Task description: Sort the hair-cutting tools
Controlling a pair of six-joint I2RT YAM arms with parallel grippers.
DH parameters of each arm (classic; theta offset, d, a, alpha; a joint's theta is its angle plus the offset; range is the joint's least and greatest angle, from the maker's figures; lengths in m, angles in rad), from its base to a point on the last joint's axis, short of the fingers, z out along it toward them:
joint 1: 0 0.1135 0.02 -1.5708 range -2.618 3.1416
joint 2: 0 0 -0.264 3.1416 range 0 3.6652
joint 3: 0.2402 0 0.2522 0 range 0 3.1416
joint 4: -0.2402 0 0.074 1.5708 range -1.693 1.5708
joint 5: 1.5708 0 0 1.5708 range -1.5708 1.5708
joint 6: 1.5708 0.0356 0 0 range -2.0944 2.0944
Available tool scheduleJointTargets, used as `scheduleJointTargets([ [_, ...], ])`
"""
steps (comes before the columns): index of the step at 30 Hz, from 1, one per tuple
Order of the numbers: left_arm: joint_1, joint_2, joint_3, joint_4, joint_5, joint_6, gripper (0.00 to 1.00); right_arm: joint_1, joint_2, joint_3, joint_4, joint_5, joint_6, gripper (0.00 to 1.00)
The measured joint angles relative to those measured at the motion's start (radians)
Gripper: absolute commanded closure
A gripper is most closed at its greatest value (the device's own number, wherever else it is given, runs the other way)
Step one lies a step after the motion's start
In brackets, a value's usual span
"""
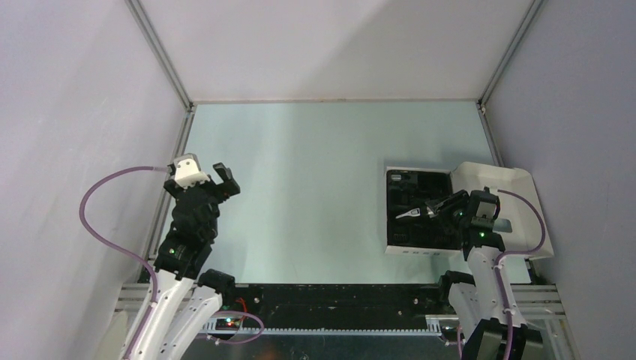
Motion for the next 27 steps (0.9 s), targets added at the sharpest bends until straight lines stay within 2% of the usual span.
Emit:
scheduleJointTargets([
  [6,-0.023,-0.007,-0.001,0.002,-0.001,0.008,0.00,-0.004,0.018,0.000,-0.001,0.009,0.012,0.54],
  [18,-0.092,-0.013,-0.007,0.003,-0.021,0.020,0.00,-0.003,0.000,0.005,-0.099,0.071,-0.021,0.34],
  [22,-0.126,-0.017,-0.010,0.003,-0.027,0.026,0.00,-0.003,0.003,0.021,-0.137,0.098,-0.046,0.20],
  [27,-0.170,-0.039,-0.011,0.006,-0.046,0.027,0.00,0.003,0.002,0.078,-0.211,0.142,-0.087,0.16],
])
